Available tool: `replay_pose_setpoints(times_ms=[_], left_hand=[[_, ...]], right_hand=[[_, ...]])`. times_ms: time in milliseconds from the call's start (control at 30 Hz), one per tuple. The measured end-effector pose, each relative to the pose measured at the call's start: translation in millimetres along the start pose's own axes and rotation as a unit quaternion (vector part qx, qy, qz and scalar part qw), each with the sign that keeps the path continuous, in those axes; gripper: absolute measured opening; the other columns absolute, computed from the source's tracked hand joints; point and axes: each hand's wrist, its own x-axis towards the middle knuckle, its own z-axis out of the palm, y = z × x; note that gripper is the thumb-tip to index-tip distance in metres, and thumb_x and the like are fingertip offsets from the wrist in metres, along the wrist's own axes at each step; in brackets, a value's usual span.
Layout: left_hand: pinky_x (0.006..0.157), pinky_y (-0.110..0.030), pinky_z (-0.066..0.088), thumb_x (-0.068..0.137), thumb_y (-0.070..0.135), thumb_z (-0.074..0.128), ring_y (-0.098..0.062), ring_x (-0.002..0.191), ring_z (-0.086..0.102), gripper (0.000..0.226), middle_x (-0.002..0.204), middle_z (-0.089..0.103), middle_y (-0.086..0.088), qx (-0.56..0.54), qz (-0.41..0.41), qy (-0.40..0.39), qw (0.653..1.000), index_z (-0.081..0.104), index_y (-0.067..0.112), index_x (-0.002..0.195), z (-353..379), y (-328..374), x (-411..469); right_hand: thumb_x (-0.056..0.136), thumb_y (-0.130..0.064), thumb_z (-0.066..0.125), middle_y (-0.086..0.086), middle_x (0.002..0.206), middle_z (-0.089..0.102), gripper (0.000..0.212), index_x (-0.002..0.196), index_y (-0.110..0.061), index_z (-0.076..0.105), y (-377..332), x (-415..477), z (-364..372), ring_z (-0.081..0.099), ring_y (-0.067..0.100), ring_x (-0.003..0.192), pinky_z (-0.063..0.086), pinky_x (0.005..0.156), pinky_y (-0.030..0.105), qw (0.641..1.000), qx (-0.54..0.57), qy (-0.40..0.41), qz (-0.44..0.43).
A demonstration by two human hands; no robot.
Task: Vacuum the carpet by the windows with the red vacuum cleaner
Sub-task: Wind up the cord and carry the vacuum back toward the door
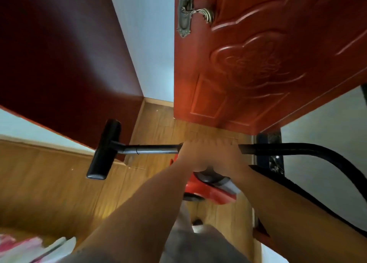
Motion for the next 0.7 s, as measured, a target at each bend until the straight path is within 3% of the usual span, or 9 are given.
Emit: replay_pose_setpoints(times_ms=[233,400,567,700], left_hand=[[0.084,-0.040,0.046,0.082,0.030,0.051,-0.026,0.098,0.061,0.036,0.109,0.064,-0.006,0.024,0.047,0.001,0.999,0.052,0.013,0.114,19,-33,95],[0.085,-0.039,0.044,0.084,0.030,0.050,-0.026,0.102,0.060,0.035,0.112,0.063,-0.006,0.022,0.038,0.011,0.999,0.051,0.013,0.115,49,-55,153],[0.087,-0.039,0.042,0.082,0.031,0.053,-0.026,0.104,0.060,0.037,0.114,0.063,-0.005,0.012,-0.002,0.008,1.000,0.052,0.015,0.115,112,-84,215],[0.089,-0.038,0.042,0.081,0.031,0.056,-0.025,0.106,0.060,0.037,0.113,0.063,-0.004,0.013,-0.024,0.008,1.000,0.052,0.015,0.115,174,-111,260]], right_hand=[[0.084,-0.031,0.060,0.007,0.124,0.052,0.048,0.127,-0.016,0.043,30,84,18,0.052,0.029,0.114,0.038,0.098,0.045,0.998,0.058,-0.020,0.025],[0.060,-0.024,0.078,0.009,0.092,0.064,0.046,0.101,-0.012,0.062,44,148,54,0.063,0.032,0.082,0.048,0.076,0.043,0.999,0.031,0.002,0.032],[0.069,-0.022,0.070,0.008,0.100,0.064,0.038,0.105,-0.015,0.058,48,228,113,0.061,0.033,0.092,0.044,0.079,0.043,0.999,0.046,0.022,0.002],[0.062,-0.021,0.074,0.011,0.090,0.065,0.036,0.095,-0.013,0.060,39,289,166,0.062,0.034,0.081,0.046,0.074,0.044,0.998,0.040,0.037,-0.011]])
